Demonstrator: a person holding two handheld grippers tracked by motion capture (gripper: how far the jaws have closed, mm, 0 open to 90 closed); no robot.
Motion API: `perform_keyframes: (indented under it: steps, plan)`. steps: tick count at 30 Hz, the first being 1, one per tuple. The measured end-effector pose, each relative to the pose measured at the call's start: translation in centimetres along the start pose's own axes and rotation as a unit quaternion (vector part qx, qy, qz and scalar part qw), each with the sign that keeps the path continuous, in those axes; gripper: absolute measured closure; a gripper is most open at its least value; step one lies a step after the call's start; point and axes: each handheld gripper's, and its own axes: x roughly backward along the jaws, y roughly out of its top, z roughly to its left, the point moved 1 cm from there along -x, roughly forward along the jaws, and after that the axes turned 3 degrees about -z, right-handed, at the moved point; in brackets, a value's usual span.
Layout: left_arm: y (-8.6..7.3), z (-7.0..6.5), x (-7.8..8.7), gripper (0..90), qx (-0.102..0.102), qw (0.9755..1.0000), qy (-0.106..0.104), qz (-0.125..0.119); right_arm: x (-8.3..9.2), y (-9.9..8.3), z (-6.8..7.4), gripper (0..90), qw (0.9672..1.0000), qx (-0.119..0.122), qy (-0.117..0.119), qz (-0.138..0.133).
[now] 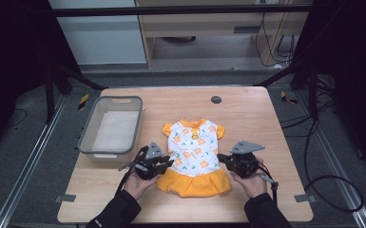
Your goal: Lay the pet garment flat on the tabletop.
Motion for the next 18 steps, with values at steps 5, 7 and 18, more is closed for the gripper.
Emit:
perform_keyframes:
  steps: [5,7,18]
  plan:
    - [-1.2,-0.2,-0.9,76.5,-0.004,0.9996,0.002,0.030,-1.5,-2.8,1.2,89.8,0.9990,-0.010,0.024,0.037]
    - [-1.6,-0.4,-1.0,77.0,-0.003,0.9994,0.000,0.036,-1.6,-3.2,1.5,89.8,0.9986,-0.007,0.026,0.046]
    - [-3.6,-1.9,0.1,76.9,-0.015,0.9988,-0.009,0.046,-1.4,-5.1,2.2,89.8,0.9962,-0.003,0.026,0.083]
